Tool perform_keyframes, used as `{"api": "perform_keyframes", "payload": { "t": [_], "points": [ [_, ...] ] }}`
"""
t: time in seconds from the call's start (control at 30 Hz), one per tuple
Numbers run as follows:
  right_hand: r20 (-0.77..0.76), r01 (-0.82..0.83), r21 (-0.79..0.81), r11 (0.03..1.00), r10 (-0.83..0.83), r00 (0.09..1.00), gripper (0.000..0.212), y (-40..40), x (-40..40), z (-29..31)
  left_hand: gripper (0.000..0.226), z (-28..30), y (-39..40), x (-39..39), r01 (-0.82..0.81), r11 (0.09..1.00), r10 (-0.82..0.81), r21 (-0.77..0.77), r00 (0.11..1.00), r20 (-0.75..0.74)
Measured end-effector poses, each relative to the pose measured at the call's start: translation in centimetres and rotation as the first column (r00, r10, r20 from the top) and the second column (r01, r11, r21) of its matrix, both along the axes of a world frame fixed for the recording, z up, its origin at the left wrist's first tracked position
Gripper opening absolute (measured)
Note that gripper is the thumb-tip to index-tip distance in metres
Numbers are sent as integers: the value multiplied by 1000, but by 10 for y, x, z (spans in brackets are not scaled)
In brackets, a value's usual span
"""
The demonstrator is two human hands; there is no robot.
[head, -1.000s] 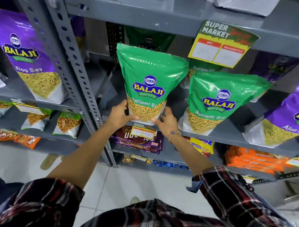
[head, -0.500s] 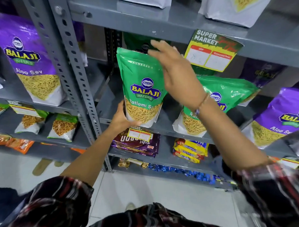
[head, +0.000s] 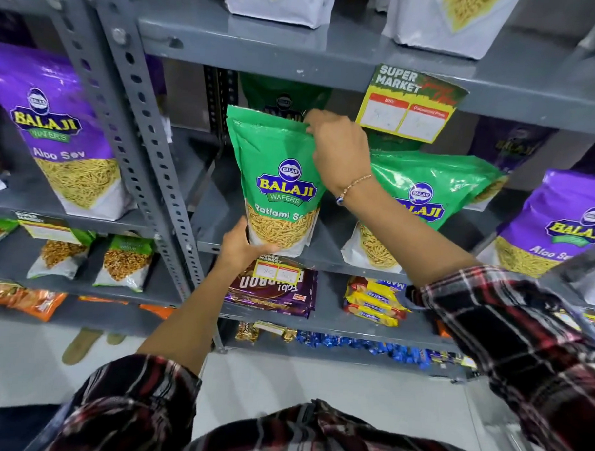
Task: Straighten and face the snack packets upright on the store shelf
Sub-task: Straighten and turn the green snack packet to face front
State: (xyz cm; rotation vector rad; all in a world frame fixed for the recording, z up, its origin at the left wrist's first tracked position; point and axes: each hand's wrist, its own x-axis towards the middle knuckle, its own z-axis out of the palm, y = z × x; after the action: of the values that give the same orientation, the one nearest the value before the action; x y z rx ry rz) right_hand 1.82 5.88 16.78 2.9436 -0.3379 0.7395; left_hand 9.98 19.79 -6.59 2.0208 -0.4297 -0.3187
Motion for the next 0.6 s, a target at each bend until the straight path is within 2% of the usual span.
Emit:
{"api": "perform_keyframes", "payload": {
  "t": [0.07,0.13,0.2,0.27,0.3,0.33,0.37,0.4,0.43,0.5,0.53,0.6],
  "points": [
    [55,-21,44,999,19,998,44,3,-5,-4,82,-2,2,1,13,1000,-13,11,1000,5],
    [106,-164,67,984,157,982,61,9,-16,-14,86,-3,1,1,50,999,-50,-11,999,17],
    [121,-316,69,946,307,944,66,14,-39,-32,93,-5,4,-8,1,992,3,-128,1000,28],
    [187,-384,16,923,375,908,47,4,-67,-55,77,-6,10,-29,-225,937,247,-267,968,49],
    [233,-380,-4,925,371,899,35,-7,-81,-63,59,-8,11,-44,-312,895,351,-320,934,69],
    [287,-350,-8,937,338,897,25,-21,-93,-68,40,-8,8,-60,-325,887,378,-329,919,110],
    [351,-300,-10,954,284,892,23,-36,-101,-70,27,-8,3,-75,-260,918,317,-300,934,163],
    [418,-235,-2,972,214,883,24,-52,-107,-68,24,-6,-7,-89,-144,956,200,-257,957,211],
    [479,-159,21,987,130,868,25,-67,-110,-64,26,-6,-20,-98,-4,977,58,-213,966,251],
    [537,-6,88,996,-42,843,19,-92,-112,-50,32,2,-51,-111,235,957,-185,-167,945,268],
    [500,50,106,993,-97,861,17,-103,-111,-42,46,9,-69,-113,306,937,-262,-166,935,240],
    [270,117,109,987,-143,952,31,-118,-106,-29,83,21,-100,-112,339,915,-319,-221,940,121]
  ]
}}
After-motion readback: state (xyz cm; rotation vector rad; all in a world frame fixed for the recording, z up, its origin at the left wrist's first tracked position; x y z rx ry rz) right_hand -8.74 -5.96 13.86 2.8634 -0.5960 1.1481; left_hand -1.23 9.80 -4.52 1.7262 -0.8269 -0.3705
